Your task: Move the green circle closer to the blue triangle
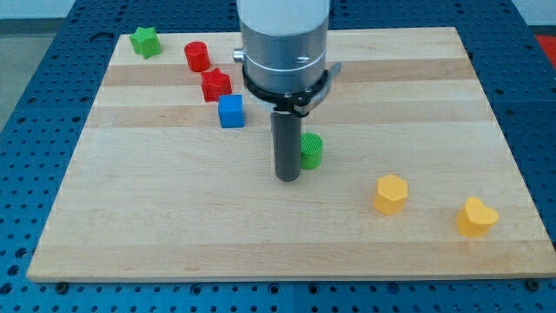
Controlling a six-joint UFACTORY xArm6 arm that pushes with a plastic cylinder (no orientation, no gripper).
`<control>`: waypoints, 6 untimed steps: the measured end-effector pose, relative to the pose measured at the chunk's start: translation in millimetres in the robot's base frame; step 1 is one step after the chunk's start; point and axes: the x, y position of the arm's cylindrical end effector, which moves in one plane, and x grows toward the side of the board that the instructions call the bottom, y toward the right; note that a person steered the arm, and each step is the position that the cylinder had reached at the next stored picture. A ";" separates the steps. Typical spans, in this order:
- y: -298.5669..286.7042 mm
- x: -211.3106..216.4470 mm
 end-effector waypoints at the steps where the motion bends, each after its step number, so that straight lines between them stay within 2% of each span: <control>1: 5.2 0.0; 4: 19.7 17.8; 5: 19.0 -3.4; 6: -6.1 -24.9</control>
